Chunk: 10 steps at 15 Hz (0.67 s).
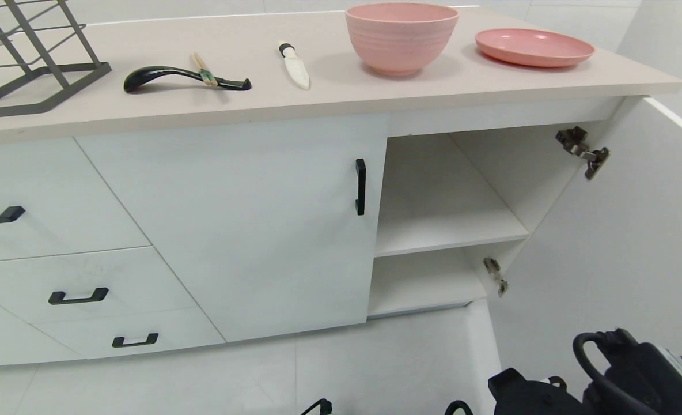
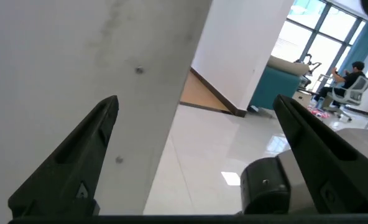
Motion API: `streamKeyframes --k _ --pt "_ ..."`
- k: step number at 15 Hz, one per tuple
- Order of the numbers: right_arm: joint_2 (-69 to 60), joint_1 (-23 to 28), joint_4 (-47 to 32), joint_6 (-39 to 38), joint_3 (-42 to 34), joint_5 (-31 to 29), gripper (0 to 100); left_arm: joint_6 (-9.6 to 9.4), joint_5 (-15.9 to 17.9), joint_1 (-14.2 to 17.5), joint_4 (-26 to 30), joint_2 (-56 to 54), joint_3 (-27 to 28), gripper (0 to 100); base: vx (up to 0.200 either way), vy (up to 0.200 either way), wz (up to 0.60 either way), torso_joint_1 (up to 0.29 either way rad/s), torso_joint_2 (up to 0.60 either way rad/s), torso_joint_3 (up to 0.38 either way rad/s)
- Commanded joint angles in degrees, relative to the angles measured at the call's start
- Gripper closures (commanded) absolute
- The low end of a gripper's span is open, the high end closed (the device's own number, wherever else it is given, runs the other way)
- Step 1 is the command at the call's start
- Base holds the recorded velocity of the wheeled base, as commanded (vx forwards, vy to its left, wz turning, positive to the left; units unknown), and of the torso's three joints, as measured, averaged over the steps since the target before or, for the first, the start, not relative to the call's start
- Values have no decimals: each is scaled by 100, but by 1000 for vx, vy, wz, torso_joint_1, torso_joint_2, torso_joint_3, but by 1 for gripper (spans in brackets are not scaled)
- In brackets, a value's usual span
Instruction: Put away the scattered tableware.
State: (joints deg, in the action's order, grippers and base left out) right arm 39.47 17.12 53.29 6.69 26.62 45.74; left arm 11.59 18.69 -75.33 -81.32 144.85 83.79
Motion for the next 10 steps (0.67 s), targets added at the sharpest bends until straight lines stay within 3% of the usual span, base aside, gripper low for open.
streamKeyframes --k 1,3,5,6,7,10 --pt "17 2 -2 7 -8 5 0 27 -6 150 -15 87 76 0 0 0 0 0 0 0" --pt "-19 -15 -2 16 18 5 0 36 -14 387 -419 52 173 0 0 0 0 0 0 0" --pt "-186 -24 -29 16 -8 5 0 71 -577 1398 -604 -440 472 0 0 0 0 0 0 0" --pt "-186 -15 -29 25 -61 5 0 282 -726 1758 -622 -800 367 0 0 0 0 0 0 0" --pt "-177 -15 -37 34 -166 14 0 405 -735 1978 -683 -1196 -82 0 0 0 0 0 0 0" --pt "-106 -50 -81 122 -597 67 0 379 -735 2092 -736 -2655 -2297 0 0 0 0 0 0 0"
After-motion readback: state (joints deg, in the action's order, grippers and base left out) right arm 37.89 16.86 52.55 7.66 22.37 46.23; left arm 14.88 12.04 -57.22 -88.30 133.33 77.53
